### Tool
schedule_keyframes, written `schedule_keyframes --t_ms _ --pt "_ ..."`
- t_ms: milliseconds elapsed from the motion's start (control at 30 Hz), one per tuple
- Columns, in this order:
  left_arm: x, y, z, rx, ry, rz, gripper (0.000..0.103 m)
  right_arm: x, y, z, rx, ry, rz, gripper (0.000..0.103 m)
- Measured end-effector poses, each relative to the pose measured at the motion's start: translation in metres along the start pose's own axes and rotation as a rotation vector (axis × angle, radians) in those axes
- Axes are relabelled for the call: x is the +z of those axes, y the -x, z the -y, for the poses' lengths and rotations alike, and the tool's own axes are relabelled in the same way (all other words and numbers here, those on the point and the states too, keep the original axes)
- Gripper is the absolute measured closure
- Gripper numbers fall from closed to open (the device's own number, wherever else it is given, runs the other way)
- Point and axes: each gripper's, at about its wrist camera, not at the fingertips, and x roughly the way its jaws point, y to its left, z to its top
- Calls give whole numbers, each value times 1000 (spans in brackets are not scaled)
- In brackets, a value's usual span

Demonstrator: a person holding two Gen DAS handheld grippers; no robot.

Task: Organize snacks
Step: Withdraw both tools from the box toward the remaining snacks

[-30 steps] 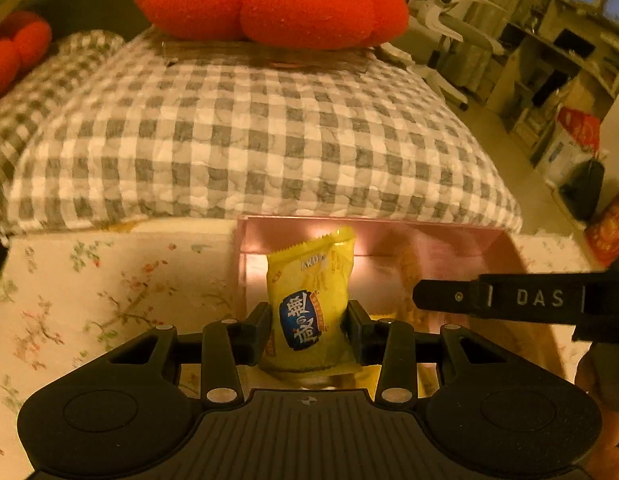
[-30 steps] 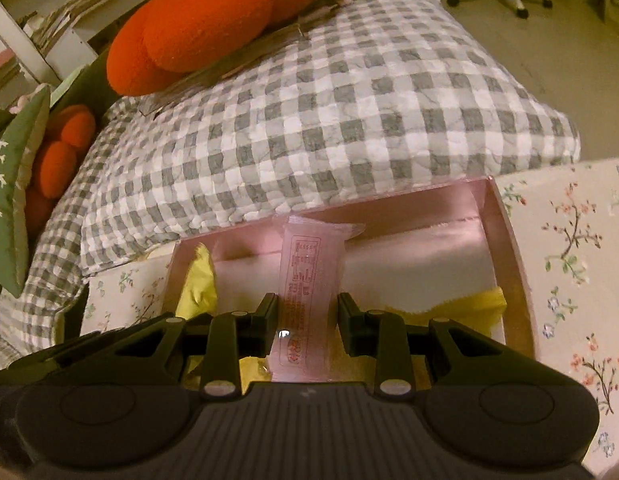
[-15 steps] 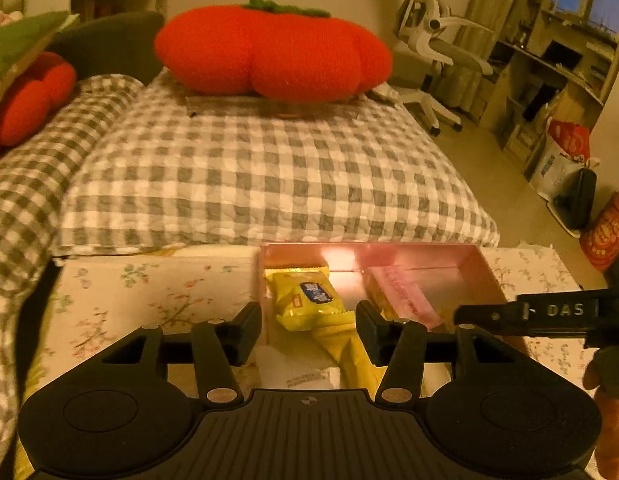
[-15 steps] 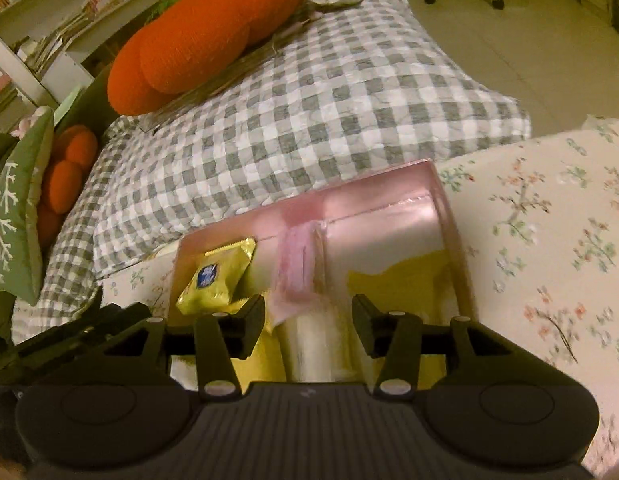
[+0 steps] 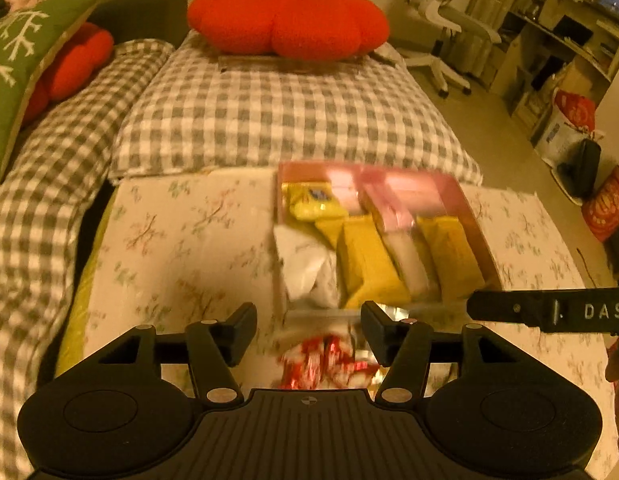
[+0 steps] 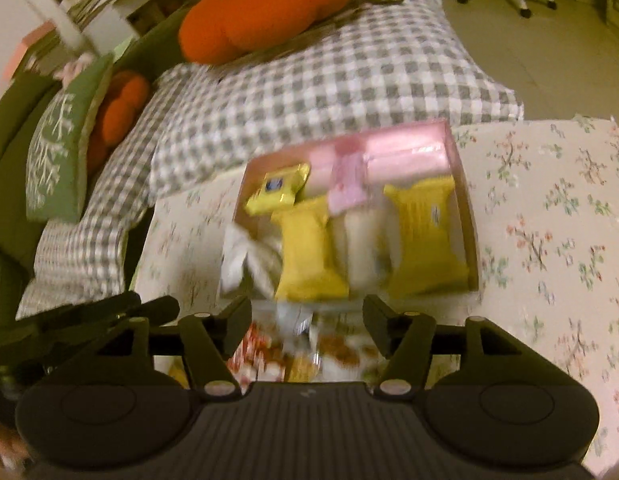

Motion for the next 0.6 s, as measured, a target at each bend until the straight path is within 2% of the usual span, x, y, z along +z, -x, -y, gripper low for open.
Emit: schedule_keyframes --t_ms 100,233,333,400,467,600 --pt "-15 15 1 -2 -23 -11 38 -10 7 -5 -27 5 -47 41" --pt "-37 28 5 -9 -38 -56 36 -25 20 -18 -29 37 -67 37" --pt "-50 36 7 -24 2 -92 31 -37 30 -27 -40 49 -63 35" --pt "-59 41 7 -18 47 -107 21 -43 36 -28 -42 41 -52 35" --pt "-69 46 9 20 94 -110 21 -52 44 -29 -42 36 -32 34" --pt "-89 48 12 38 136 -110 21 -65 51 -33 -65 75 3 26"
